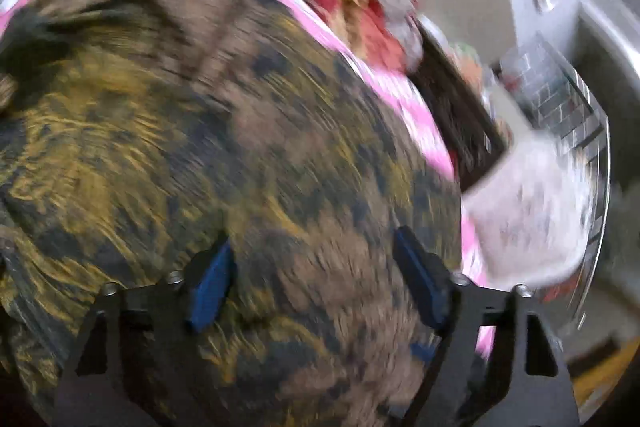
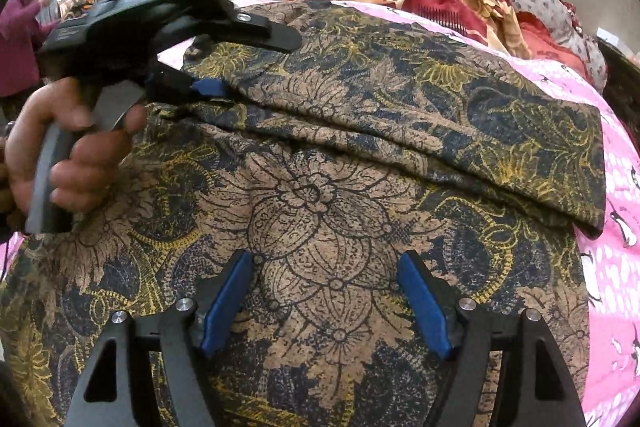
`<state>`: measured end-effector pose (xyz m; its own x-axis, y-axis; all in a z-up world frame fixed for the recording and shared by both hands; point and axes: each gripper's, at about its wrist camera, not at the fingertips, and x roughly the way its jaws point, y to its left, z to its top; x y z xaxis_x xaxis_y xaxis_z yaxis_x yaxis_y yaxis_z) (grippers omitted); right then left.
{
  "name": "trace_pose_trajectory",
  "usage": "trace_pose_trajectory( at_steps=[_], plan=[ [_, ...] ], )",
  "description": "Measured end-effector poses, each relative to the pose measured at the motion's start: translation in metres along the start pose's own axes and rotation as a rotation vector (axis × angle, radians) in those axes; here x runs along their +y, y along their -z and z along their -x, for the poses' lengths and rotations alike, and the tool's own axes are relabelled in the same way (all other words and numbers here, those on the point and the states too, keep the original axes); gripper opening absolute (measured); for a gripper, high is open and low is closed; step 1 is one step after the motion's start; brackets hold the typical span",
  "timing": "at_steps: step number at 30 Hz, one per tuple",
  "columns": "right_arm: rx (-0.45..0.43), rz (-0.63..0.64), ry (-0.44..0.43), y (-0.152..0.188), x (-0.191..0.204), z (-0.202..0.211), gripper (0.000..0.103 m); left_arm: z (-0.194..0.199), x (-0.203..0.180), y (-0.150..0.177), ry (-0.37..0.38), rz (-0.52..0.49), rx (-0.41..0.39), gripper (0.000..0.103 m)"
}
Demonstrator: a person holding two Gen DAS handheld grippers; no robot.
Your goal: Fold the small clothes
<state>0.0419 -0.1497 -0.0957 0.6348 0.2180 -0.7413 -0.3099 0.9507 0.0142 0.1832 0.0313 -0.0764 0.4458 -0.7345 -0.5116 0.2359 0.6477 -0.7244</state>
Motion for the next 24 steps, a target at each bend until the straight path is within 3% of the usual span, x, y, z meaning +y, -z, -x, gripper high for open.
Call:
trace_pose_trajectory(
  at_steps=[3,5,7,9,12,18,24],
  plan=[
    [0.005,0.008,0.012,-0.001,0.0,-0.001,0.073,-0.005,-0.003,-0.002,0.015,0.02,-0.005,0.074],
    [0.005,0.006,0.01,-0.001,-0.001,-0.002,0.073,-0.011,-0.011,-0.004,-0.002,-0.004,0.003,0.056],
    [0.006,0.003,0.006,-0.001,-0.001,-0.001,0.073,-0.012,-0.012,-0.006,-0.024,0.014,0.0,0.017],
    [0.007,-0.002,0.0,0.0,-0.001,-0.001,0.073,-0.008,-0.017,-0.002,-0.073,0.006,-0.026,0.005],
    [0.009,-0.012,-0.008,-0.001,-0.002,-0.001,0.074,0.007,-0.028,0.004,-0.123,-0.045,-0.07,0.003],
    [0.009,-0.005,0.0,-0.001,-0.002,-0.002,0.074,0.077,-0.016,0.007,-0.213,-0.109,-0.194,0.003],
    [0.01,-0.007,-0.002,0.0,-0.002,-0.002,0.074,0.092,0.023,0.011,-0.329,-0.089,-0.176,0.003]
  ],
)
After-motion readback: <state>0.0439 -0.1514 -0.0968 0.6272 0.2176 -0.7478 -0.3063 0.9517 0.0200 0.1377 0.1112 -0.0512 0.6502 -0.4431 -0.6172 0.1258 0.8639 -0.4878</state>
